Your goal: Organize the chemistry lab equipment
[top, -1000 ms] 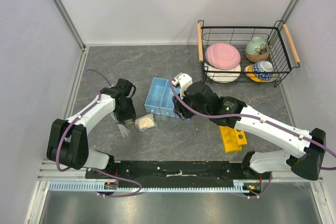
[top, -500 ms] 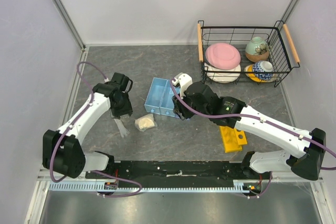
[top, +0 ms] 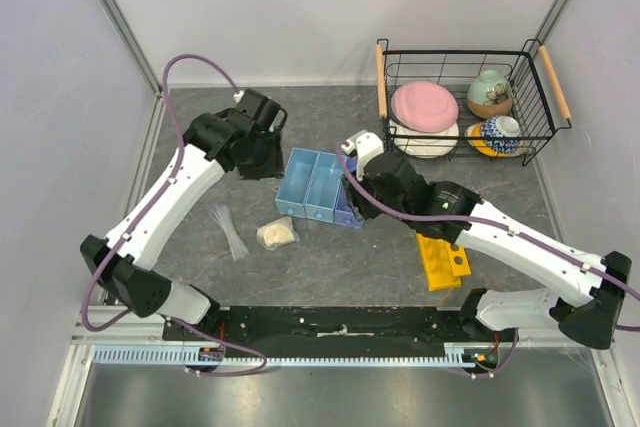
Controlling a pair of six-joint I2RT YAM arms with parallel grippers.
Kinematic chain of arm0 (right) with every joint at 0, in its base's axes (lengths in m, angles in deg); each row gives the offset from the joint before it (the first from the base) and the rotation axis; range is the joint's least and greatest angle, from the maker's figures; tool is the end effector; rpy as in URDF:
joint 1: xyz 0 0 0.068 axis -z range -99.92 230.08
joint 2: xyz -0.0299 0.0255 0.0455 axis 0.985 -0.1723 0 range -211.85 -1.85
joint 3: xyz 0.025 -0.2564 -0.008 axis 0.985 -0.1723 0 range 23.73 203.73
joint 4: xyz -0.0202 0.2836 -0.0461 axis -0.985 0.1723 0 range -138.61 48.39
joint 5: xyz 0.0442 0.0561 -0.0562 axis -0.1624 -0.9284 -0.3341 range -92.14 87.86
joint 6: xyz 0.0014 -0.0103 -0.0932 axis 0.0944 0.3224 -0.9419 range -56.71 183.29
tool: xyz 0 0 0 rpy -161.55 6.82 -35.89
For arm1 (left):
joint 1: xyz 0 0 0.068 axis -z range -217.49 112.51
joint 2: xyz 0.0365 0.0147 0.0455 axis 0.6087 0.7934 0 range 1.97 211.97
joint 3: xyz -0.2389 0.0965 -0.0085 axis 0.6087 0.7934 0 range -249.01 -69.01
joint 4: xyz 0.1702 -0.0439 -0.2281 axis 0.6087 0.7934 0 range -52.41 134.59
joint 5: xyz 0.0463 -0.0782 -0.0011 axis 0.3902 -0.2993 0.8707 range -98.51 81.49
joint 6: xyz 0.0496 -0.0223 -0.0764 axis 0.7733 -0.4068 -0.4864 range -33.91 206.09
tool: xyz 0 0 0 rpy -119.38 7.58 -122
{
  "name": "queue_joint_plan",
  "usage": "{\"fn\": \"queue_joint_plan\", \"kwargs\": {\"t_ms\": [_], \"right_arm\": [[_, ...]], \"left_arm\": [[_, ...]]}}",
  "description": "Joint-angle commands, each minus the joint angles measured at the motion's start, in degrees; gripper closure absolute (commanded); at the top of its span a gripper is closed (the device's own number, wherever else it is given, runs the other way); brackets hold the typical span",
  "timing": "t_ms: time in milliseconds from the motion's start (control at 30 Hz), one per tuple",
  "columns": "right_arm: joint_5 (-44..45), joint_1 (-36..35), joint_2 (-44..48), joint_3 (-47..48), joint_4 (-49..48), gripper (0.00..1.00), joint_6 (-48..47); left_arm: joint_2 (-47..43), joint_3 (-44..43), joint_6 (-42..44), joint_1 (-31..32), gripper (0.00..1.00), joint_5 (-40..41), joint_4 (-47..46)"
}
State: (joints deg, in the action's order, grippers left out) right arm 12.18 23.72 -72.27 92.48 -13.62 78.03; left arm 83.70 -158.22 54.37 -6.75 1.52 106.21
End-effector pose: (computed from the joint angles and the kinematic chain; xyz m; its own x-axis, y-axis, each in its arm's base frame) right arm 0.2040 0.2687 0.3065 -0.4970 -0.3020 -0.8135 -0.5896 0.8054 0.0613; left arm 0.2853 -0.1527 0.3166 -0.8671 -0.0867 -0.4906 -0.0290 0.9919 -0.1241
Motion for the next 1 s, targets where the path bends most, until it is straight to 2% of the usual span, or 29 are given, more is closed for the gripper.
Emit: {"fn": "queue_joint_plan", "kwargs": {"t_ms": [0, 67, 267, 600, 967], "right_arm": [[3.8, 7.7, 4.1, 1.7, 3.6, 0.51, 3.4], [0.9, 14.6, 5.1, 0.4, 4.3, 0.51, 4.3], [-2.5, 24.5, 8.9, -3.9, 4.8, 0.51, 6.4], [-6.0, 26.2, 11.7, -7.5, 5.1, 0.51, 7.5], [-6.5, 26.2, 14.1, -9.0, 6.1, 0.51, 7.4]], "left_arm": [[7.4, -11.8, -0.4, 6.9, 0.78, 1.1, 3.5], [9.9, -15.0, -0.5, 8.9, 0.79, 1.1, 4.0], [18.1, -22.2, -0.9, 15.0, 0.80, 1.3, 3.4], [27.9, -25.4, -1.2, 22.1, 0.80, -0.4, -2.1], [36.4, -27.2, 0.0, 22.6, 0.80, -0.7, -4.5]]}}
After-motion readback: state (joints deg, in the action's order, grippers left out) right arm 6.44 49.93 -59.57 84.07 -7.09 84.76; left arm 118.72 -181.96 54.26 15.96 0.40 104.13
